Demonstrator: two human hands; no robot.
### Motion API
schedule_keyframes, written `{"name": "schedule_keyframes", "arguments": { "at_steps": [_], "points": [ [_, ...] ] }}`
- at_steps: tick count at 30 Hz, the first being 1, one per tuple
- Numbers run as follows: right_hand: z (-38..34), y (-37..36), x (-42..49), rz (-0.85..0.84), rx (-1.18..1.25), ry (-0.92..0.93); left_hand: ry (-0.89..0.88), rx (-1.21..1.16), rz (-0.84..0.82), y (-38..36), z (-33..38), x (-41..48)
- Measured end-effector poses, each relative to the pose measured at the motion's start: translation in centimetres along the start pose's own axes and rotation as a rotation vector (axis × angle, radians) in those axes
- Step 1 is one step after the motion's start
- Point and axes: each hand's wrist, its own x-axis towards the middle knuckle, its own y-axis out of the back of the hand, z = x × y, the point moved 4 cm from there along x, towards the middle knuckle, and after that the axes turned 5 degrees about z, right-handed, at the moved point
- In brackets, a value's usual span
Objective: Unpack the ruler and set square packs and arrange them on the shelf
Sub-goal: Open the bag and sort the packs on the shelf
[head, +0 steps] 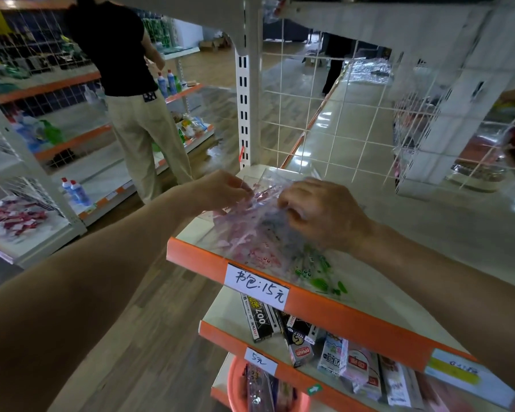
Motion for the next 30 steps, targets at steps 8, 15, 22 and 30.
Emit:
{"name": "schedule_keyframes", "arguments": {
  "at_steps": [8,15,22,30],
  "points": [
    [3.3,3.3,-0.3,0.104,0.225,-0.273,0.004,-0.023,-0.036,-0.6,0.5,0.0],
    [5.2,3.7,0.5,0.149,0.39,-0.489,0.012,-0.085,-0.081,-1.2,0.8,0.3],
    [6.3,1.9,0.7,0.036,0.515,-0.643,-0.033,0.045,0.004,-0.7,1.0,0.6],
    [9.8,0.5,-1.7,-0.322,0.007,-0.795,-0.012,0.345,0.014,-1.9,-0.2,0.7]
  ]
}}
